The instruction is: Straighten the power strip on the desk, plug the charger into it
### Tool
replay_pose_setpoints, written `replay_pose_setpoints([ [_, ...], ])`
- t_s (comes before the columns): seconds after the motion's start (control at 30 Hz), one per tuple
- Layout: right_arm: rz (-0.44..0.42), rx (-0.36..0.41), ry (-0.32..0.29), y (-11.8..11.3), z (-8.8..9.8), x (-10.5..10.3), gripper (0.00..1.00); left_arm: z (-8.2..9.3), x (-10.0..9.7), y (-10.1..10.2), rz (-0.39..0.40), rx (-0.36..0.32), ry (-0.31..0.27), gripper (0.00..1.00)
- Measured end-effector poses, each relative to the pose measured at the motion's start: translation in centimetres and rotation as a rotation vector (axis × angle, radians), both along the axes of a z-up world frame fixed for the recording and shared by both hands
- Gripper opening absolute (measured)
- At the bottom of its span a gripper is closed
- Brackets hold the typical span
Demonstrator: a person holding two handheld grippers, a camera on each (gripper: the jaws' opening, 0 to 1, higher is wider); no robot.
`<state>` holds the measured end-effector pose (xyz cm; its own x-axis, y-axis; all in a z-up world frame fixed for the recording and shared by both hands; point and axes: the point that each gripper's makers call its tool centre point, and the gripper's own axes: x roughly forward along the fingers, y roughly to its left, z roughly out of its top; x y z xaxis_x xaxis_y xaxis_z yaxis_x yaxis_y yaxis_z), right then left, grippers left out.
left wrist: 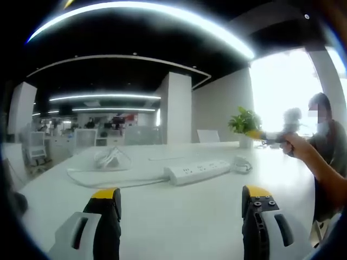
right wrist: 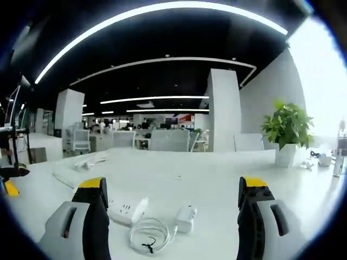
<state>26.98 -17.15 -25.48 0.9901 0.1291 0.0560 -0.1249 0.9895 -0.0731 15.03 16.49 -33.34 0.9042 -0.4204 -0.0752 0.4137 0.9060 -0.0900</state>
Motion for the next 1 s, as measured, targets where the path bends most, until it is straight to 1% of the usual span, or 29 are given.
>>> replay_pose_setpoints([
  [0.13, -0.032, 0.002, -0.014, -0.4, 0.1, 0.9, 1.00, 0.2, 0.0, -0.2, -0.007, 0.001, -0.004, 0.95],
  [0.23, -0.063, -0.004, -0.011, -0.8, 0.0, 1.7, 1.00, 0.1, 0.1, -0.4, -0.010, 0.002, -0.004, 0.95],
  [0.33, -0.104, -0.005, -0.029, -1.1, 0.0, 2.0, 1.00, 0.1, 0.1, -0.5, -0.010, 0.000, -0.004, 0.95],
  [0.43, -0.125, -0.005, -0.039, -1.1, -0.2, 2.7, 0.99, 0.1, 0.1, -0.6, -0.010, -0.001, -0.006, 0.95],
  [0.5, -0.133, -0.004, -0.029, -1.1, -0.8, 3.5, 0.99, 0.2, 0.1, -0.7, -0.011, -0.001, -0.008, 0.95],
  [0.63, -0.158, 0.015, -0.007, -1.3, -1.9, 4.4, 0.98, 0.2, 0.1, -0.8, -0.013, 0.000, -0.008, 0.95],
  [0.77, -0.200, 0.018, -0.012, -2.1, -2.2, 5.0, 0.98, 0.2, 0.0, -0.9, -0.014, 0.000, -0.008, 0.95],
  [0.9, -0.222, 0.018, -0.016, -2.5, -2.4, 5.4, 0.98, 0.1, 0.1, -1.0, -0.013, -0.002, -0.007, 0.95],
  [1.0, -0.233, 0.022, -0.002, -2.7, -2.7, 5.4, 0.97, 0.2, 0.0, -1.2, -0.014, -0.003, -0.009, 0.95],
])
